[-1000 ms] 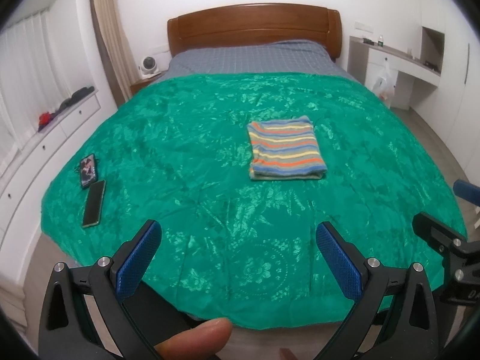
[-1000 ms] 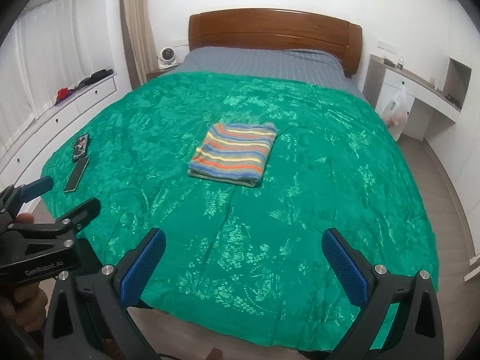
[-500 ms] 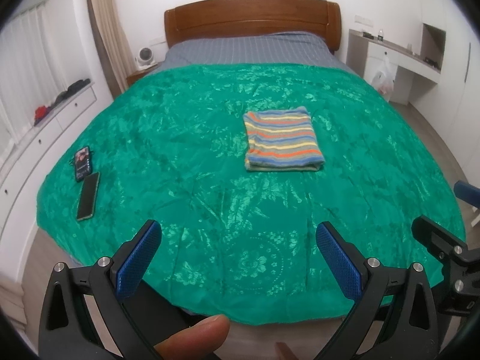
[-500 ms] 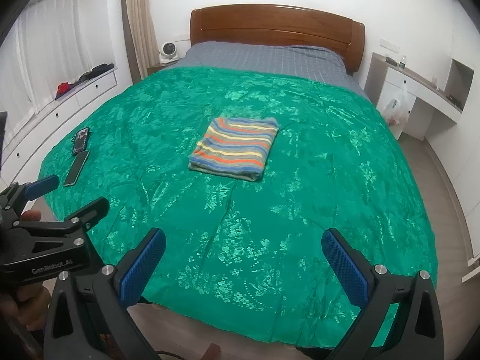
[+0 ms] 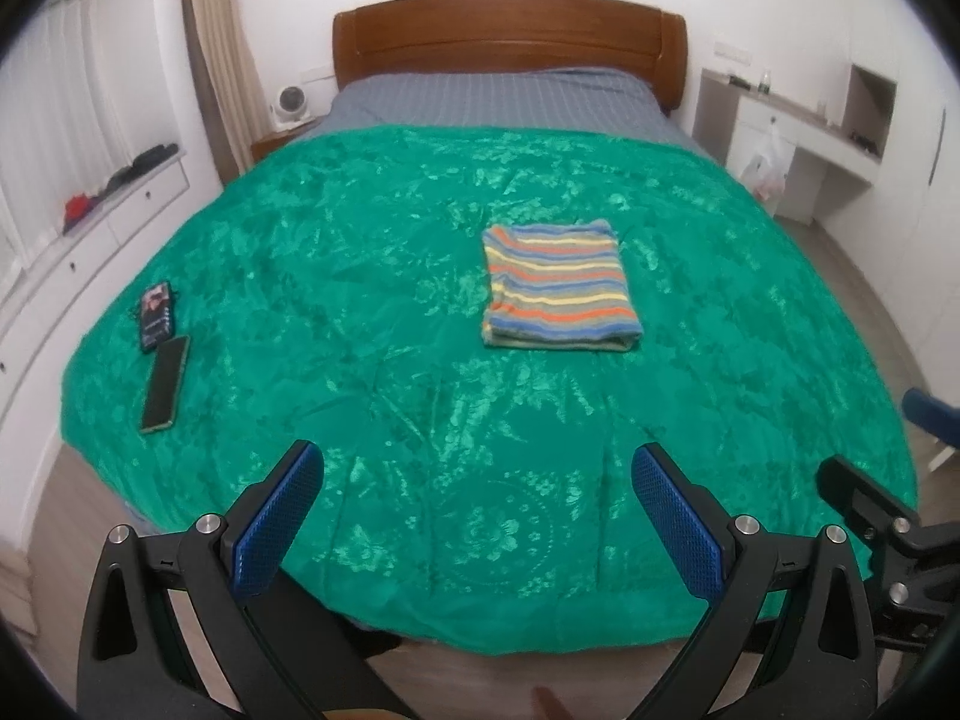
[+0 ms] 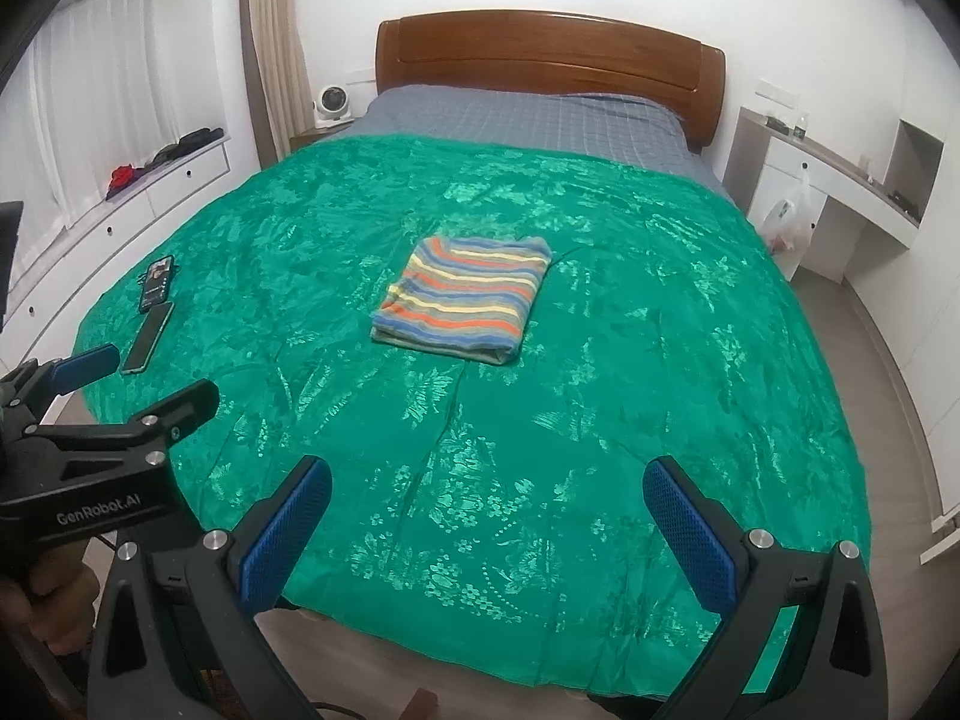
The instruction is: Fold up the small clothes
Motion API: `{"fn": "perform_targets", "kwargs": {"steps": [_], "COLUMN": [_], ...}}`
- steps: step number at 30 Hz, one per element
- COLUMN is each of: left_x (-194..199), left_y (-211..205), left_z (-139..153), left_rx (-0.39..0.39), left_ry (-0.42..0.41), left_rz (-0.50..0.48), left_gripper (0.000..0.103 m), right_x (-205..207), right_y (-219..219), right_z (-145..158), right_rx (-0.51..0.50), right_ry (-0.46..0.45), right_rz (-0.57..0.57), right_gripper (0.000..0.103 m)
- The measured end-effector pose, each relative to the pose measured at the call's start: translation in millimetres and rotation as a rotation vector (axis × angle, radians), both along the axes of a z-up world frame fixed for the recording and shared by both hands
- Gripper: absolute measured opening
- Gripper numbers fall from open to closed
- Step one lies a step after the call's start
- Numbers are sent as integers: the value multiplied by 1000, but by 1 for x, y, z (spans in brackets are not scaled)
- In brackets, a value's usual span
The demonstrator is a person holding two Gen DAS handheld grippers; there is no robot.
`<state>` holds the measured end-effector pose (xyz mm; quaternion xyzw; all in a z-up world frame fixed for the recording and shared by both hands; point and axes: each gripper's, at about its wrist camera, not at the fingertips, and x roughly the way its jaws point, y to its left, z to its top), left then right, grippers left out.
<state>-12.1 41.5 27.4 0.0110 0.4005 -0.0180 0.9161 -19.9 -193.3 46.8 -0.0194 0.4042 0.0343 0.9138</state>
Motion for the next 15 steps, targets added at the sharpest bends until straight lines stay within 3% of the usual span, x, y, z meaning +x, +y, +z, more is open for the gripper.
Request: {"fn": "perform_targets", "kwargs": {"steps": [15], "left_x": [-6], "left_y": [-7], "left_z": [2], "left_rx": [35], "left_ry": [-35], "left_rz": [-7], "left_gripper": [103], "right_x": [2], "right_y": [-4], "right_z": [-2], "right_rx": [14], "right_ry": [3], "right_rz": [-8], "right_gripper": [102]}}
